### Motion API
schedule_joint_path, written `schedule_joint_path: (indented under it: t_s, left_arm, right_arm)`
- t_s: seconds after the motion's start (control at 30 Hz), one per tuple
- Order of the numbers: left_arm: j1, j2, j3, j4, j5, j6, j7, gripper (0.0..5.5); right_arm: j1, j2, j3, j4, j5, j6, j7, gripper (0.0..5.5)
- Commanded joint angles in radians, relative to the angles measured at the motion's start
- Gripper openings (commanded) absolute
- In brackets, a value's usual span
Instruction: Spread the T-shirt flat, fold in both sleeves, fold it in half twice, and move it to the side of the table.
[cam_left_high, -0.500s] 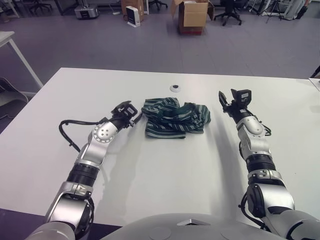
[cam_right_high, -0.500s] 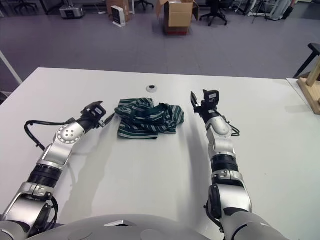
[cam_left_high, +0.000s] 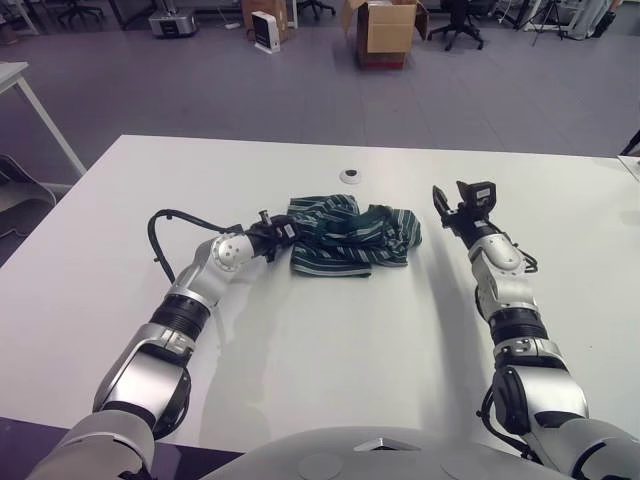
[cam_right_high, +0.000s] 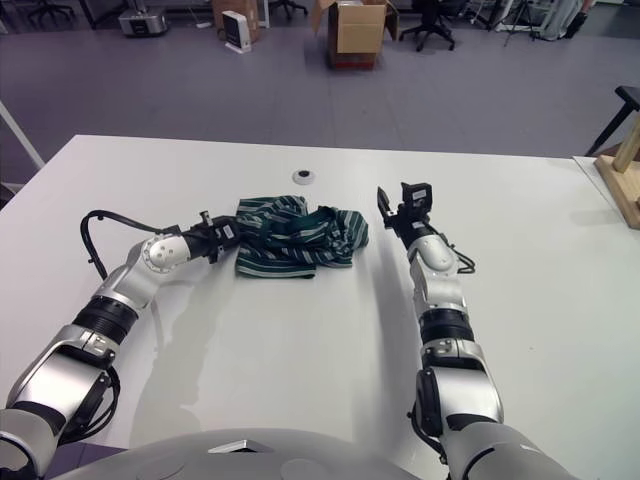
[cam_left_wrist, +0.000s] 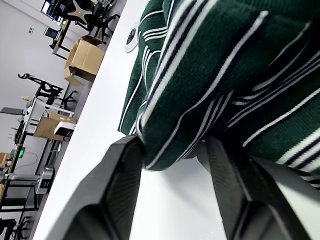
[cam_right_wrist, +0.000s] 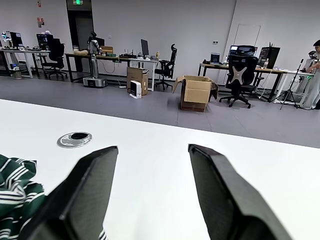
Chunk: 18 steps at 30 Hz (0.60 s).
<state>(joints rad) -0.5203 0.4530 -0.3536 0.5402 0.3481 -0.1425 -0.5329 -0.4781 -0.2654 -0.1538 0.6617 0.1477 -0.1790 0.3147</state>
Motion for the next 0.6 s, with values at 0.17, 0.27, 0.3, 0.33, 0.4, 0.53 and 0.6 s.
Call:
schedule_joint_path:
  t_s: [0.17,0.27,0.3,0.33,0.4,0.53,0.6]
  left_arm:
    - [-0.019,0.025,-0.014,0.003,0.019,-0.031,-0.041,0.53]
    - [0.023,0.079,0.002,-0.073,-0.012,-0.033,-0.112,0.03]
    - [0.042,0.096,0.01,-0.114,-0.031,-0.033,-0.142,0.03]
    - [0.061,0.111,0.018,-0.156,-0.051,-0.031,-0.172,0.03]
    - [0.145,0.166,0.027,-0.327,-0.135,-0.022,-0.284,0.03]
    - [0.358,0.381,0.048,-0.641,-0.222,0.021,-0.503,0.03]
    - [0.435,0.463,0.078,-0.744,-0.259,0.064,-0.567,0.03]
  right_arm:
    - [-0.029,-0.007,0.006,0.011,-0.016,-0.008,-0.008,2.62]
    - [-0.039,-0.028,0.026,-0.005,-0.021,0.0,0.048,2.62]
    - [-0.047,-0.037,0.033,-0.013,-0.019,0.006,0.08,2.62]
    - [-0.055,-0.046,0.041,-0.02,-0.017,0.012,0.114,2.62]
    - [-0.082,-0.092,0.091,-0.055,-0.022,0.022,0.254,2.62]
    - [-0.179,-0.246,0.264,-0.049,-0.143,-0.071,0.578,2.62]
    - [-0.228,-0.286,0.315,-0.01,-0.178,-0.112,0.681,2.62]
